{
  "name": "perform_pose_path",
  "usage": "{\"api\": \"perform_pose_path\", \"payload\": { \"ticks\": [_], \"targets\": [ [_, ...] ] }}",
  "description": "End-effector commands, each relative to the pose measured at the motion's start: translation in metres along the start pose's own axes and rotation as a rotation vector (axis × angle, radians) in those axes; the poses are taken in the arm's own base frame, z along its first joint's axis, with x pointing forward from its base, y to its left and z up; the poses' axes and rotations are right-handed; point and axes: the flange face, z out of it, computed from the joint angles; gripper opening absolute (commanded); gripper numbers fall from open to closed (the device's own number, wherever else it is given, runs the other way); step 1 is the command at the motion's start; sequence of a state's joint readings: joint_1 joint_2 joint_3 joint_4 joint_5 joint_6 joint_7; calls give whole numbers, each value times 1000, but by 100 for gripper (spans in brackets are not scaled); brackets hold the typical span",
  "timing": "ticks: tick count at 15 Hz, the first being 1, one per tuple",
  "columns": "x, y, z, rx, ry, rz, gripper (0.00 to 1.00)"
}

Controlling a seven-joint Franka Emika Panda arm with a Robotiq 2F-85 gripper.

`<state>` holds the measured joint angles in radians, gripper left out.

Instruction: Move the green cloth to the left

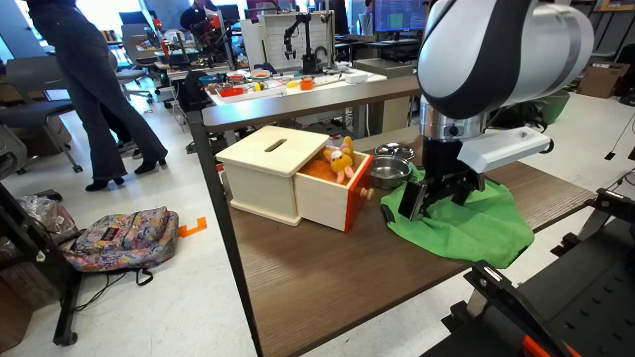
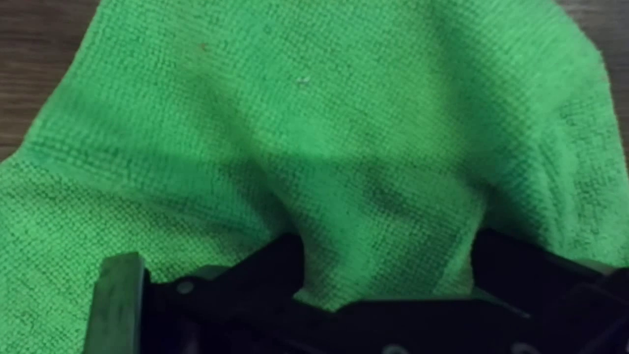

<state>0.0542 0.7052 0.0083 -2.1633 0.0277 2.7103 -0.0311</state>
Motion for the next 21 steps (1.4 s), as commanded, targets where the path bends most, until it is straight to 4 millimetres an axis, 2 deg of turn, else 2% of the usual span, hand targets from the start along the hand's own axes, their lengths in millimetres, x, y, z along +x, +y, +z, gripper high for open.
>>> {"api": "perform_pose_path", "payload": {
  "ticks": [1,5,7,11,17,18,19,21],
  "targets": [
    [-1,-16,3,-19,23,-13,100],
    [3,-11,-15,-57,50,-7,100],
    [7,-3,-36,-84,76,10,100],
    [14,13,-95,-132,162,58,100],
    [11,25,-180,-174,291,119,100],
    [7,28,-189,-174,293,123,100],
    [22,28,-171,-161,288,109,100],
    [21,28,-179,-158,298,113,100]
  ]
}}
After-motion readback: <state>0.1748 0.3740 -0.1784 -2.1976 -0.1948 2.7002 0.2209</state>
